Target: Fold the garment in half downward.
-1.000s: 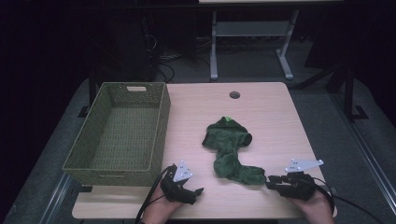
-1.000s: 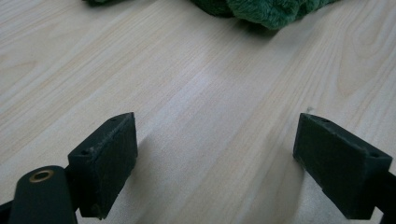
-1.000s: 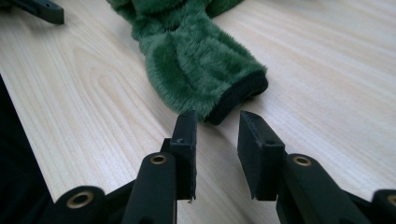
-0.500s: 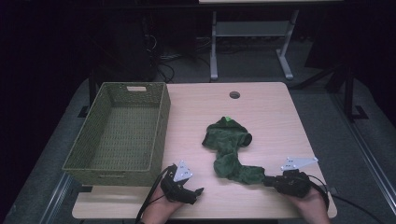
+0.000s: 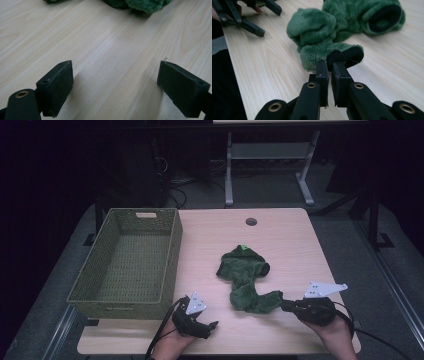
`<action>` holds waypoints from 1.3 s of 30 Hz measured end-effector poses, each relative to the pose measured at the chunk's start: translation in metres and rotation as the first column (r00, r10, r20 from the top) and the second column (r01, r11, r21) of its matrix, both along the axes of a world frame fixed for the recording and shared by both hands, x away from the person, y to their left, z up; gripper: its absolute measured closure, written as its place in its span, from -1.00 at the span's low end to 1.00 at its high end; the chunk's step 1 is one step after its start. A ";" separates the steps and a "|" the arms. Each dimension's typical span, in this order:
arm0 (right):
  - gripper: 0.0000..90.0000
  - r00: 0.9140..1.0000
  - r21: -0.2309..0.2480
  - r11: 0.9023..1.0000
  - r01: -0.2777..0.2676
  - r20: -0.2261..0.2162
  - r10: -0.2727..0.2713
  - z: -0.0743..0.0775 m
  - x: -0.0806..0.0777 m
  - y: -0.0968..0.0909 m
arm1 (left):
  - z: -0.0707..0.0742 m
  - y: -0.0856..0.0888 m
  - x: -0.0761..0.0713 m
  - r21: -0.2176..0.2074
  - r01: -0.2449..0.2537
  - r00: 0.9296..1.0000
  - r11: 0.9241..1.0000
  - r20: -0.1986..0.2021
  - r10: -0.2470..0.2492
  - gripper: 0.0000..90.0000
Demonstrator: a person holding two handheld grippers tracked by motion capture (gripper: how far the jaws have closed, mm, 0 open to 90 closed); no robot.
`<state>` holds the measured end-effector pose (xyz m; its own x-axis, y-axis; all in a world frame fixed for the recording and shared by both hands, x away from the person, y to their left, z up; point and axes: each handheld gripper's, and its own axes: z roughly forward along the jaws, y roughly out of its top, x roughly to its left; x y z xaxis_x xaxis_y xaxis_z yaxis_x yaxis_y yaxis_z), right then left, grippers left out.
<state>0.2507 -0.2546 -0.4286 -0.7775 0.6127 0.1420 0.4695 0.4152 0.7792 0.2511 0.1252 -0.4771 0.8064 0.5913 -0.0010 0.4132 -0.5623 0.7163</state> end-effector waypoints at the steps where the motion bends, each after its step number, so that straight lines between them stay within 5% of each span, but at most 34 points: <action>1: 0.87 1.000 0.000 1.000 0.000 0.000 0.000 0.000 0.000 0.000 | 0.000 0.000 0.000 0.000 0.000 1.000 1.000 0.000 0.000 -0.71; 6: 0.87 0.998 -0.006 0.999 -0.031 0.047 0.031 0.016 0.001 0.008 | 0.000 0.000 0.000 0.000 0.000 1.000 1.000 0.000 0.000 -0.71; 20: 0.86 0.989 -0.024 0.992 -0.121 0.087 0.123 0.039 0.019 0.046 | 0.000 0.000 0.000 0.003 0.002 1.000 1.000 0.005 -0.002 -0.71; 30: 0.82 0.976 -0.050 0.976 -0.210 0.041 0.212 0.029 0.052 0.100 | 0.000 0.000 0.000 0.000 -0.001 1.000 1.000 0.003 0.001 -0.71; 35: 0.66 0.977 -0.047 0.978 -0.205 0.049 0.208 0.027 0.059 0.113 | 0.000 0.000 0.000 -0.004 -0.003 1.000 1.000 0.003 0.003 -0.71; 39: 0.91 0.985 -0.008 0.988 -0.152 0.079 0.152 0.030 0.066 0.107 | 0.000 0.000 0.000 -0.002 -0.001 1.000 1.000 0.003 0.001 -0.71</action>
